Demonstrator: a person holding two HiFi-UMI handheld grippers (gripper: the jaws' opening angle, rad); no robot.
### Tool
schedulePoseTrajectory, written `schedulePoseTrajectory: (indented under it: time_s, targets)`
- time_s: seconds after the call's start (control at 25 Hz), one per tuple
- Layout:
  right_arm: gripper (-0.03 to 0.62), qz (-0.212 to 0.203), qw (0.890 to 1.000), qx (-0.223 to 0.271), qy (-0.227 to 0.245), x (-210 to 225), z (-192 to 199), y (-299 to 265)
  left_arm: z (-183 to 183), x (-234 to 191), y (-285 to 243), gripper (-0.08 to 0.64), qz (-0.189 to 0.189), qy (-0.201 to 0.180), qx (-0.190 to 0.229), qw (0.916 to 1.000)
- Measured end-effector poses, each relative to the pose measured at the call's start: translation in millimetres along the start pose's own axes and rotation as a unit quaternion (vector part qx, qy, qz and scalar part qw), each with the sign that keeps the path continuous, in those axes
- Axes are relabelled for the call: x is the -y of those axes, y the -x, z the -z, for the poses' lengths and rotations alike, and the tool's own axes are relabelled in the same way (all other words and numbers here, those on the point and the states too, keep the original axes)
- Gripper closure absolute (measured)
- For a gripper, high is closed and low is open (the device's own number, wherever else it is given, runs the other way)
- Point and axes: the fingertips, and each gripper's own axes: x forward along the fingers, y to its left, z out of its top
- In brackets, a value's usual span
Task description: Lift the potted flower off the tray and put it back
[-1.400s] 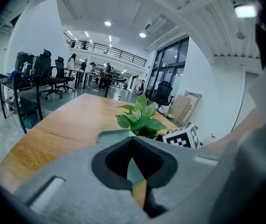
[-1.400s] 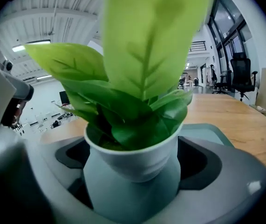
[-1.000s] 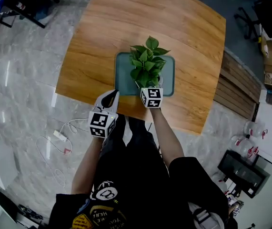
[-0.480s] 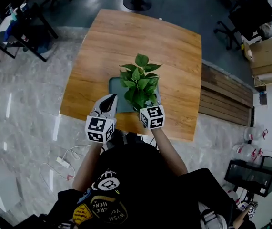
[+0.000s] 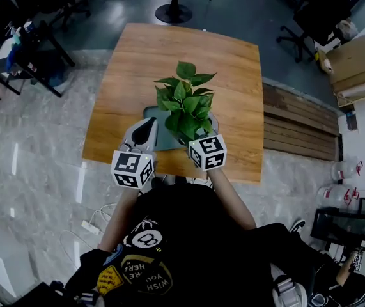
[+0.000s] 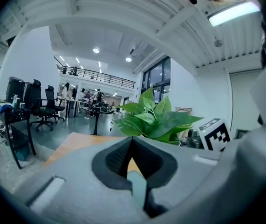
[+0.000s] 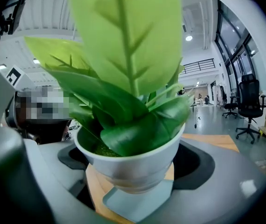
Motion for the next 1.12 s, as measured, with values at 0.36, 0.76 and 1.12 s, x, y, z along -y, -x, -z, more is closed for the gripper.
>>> schedulePoseTrajectory:
  time_s: [0.36,0.76,1.12]
  targets:
    - [0.063,0.002,1.000,0.006,-0.003,0,-2,12,-3,3,12,0.561,-0.022,0.010,0.017,0.9996]
    - [0.063,-0.009,1.000,-0.009,-0.005,-4,13,2,14,1,18,0.561,-0.026,0.018,0.002,0.9995]
    - [0.063,-0.038,0.999,-0.013,-0.019,14,53,-32,28,-3,2,0.563,-0.022,0.033,0.007,0.9992]
